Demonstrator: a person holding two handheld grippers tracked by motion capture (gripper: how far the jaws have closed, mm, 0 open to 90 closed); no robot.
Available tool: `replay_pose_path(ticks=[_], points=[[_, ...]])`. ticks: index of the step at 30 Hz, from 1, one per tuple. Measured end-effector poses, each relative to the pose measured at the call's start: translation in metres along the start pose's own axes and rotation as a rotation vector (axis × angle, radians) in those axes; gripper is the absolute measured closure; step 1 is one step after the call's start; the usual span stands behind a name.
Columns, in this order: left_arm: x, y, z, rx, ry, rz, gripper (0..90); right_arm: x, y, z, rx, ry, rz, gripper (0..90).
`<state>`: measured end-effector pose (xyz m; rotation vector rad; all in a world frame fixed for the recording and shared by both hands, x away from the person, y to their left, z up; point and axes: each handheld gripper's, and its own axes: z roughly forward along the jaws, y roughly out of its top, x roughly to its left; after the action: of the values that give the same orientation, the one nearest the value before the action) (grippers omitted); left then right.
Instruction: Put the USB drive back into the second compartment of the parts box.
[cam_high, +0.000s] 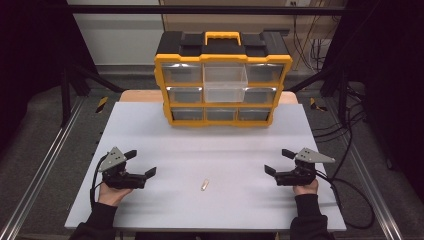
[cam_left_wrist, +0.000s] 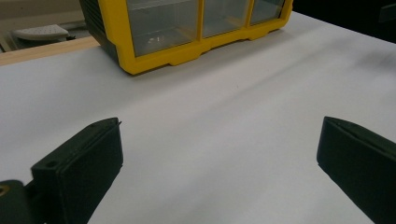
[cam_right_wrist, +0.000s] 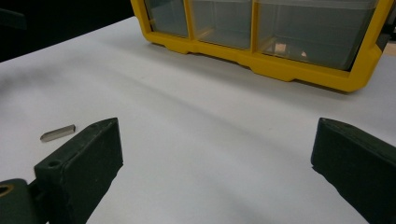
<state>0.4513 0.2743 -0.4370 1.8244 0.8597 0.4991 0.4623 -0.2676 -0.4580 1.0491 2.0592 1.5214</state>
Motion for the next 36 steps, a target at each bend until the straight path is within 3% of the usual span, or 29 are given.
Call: replay_pose_path(ticks=[22, 36], points=[[-0.014, 0.017, 0.008, 0.008, -0.005, -0.003, 0.4, 0.0, 0.0, -0.001, 0.007, -0.002, -0.01, 2.7], [-0.028, 0.032, 0.021, 0.026, -0.017, 0.025, 0.3, 0.0, 0.0, -0.001, 0.008, -0.002, -0.016, 2.6]])
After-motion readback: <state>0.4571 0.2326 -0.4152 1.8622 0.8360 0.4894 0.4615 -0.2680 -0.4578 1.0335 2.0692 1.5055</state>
